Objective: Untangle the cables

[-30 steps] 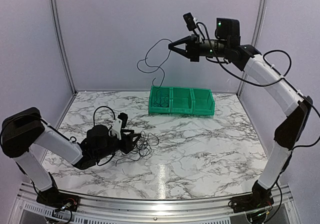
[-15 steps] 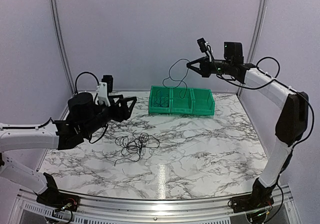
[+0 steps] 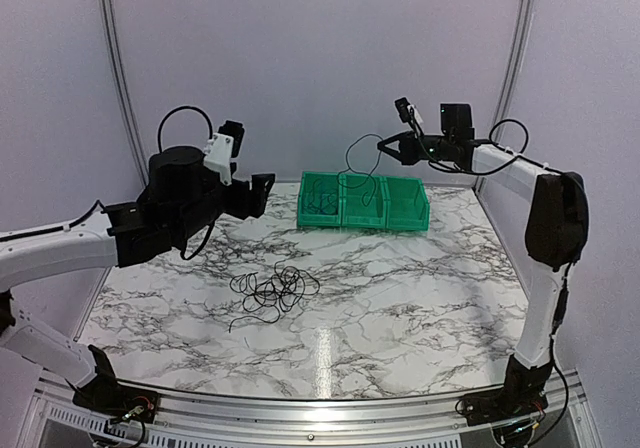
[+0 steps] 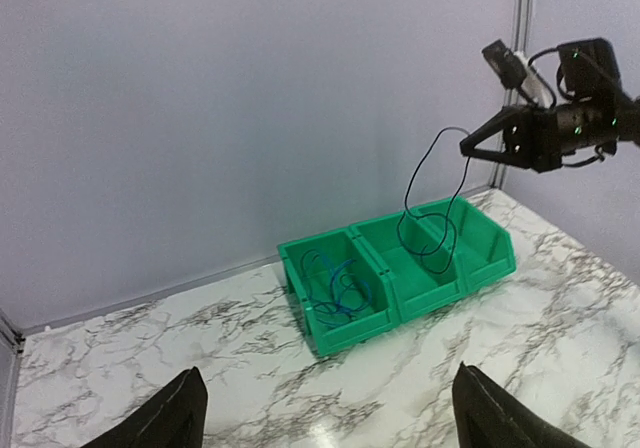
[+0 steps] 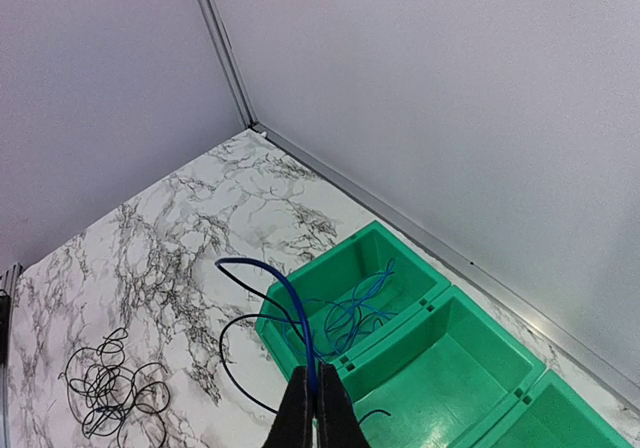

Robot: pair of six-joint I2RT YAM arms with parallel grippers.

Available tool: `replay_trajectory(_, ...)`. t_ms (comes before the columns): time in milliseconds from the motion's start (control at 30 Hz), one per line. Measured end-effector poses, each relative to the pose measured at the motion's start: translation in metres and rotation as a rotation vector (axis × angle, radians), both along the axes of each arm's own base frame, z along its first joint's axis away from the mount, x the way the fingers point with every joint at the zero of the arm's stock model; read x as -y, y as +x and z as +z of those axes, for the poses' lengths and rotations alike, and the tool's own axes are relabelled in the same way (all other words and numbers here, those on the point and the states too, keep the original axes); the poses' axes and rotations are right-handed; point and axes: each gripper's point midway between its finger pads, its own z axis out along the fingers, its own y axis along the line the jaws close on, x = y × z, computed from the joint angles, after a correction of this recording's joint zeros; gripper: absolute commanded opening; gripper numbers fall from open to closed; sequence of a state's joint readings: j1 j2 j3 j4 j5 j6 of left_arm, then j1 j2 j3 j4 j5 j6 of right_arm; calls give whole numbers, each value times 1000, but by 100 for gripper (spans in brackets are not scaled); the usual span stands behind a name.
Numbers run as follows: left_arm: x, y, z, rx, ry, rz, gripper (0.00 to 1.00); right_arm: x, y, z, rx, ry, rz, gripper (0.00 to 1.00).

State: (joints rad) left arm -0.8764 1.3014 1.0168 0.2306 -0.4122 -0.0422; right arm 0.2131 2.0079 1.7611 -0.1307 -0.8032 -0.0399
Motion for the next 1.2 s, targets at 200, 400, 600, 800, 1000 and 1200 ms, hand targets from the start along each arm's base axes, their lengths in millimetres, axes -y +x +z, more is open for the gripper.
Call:
replay_trajectory(200, -12, 25, -34, -46, 123, 70, 89, -3, 25, 3, 30, 2, -20, 0)
replay_trajectory(400, -44, 31, -58, -107, 97, 105, 89, 2, 53, -26, 0, -14, -62, 0)
replay_trajectory(600, -50, 31, -50, -106, 54, 101, 88, 15, 82, -75, -68, -52, -133, 0)
replay_trajectory(800, -50, 30, -46, -99, 42, 94, 87, 25, 92, -106, -120, -102, -211, 0)
replay_trajectory(1000, -51, 30, -48, -102, 44, 97, 87, 42, 103, -114, -118, -152, -320, 0)
replay_trajectory(1200, -51, 30, -48, -102, 44, 96, 87, 53, 102, -130, -141, -207, -389, 0)
